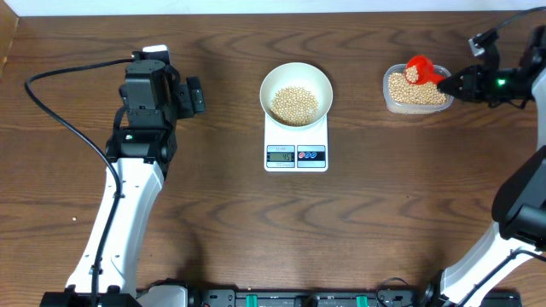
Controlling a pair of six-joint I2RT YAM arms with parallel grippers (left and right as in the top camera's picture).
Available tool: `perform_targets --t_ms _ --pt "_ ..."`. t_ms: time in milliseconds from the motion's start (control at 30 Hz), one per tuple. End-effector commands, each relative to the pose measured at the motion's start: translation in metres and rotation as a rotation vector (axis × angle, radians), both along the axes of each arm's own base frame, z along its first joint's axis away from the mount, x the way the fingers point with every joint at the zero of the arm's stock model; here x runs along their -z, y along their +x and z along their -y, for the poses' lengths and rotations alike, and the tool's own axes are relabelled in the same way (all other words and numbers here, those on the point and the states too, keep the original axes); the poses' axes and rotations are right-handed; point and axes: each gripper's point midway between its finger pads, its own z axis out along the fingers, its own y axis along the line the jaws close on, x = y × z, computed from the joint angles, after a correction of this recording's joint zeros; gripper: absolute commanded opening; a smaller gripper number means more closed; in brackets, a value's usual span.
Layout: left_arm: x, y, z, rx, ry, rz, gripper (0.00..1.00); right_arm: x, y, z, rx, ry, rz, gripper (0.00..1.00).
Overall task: Scoop item into bowl and weigh 50g on scale
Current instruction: 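Lift the scoop and carry it over the white bowl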
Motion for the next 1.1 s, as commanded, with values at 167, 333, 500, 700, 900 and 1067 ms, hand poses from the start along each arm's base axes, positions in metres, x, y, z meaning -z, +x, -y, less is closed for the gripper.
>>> perform_targets --t_ms 167,333,500,700,900,1067 --pt "-0.001 0.002 -0.001 0.008 0.013 -0.001 0.99 -0.04 0.003 -0.017 -0.046 0.279 0.128 0.01" --pt "-0.001 0.002 -0.001 0.007 0.013 -0.001 0.99 -0.055 0.003 -0.031 -0.068 0.378 0.147 0.01" --pt "-0.001 0.002 -0.001 0.007 0.013 -0.001 0.99 -0.058 0.003 -0.05 -0.096 0.414 0.124 0.01" --pt "-0.001 0.002 -0.001 0.008 0.013 -0.001 0.99 -0.057 0.001 -0.094 -0.194 0.408 0.109 0.01" --pt "-0.001 0.002 -0.001 0.007 0.013 -0.001 0.98 -0.047 0.002 -0.14 -0.279 0.343 0.087 0.01" --pt "0.0 0.001 -0.001 0.007 0.013 -0.002 0.99 -0.04 -0.004 -0.18 -0.369 0.287 0.09 0.01"
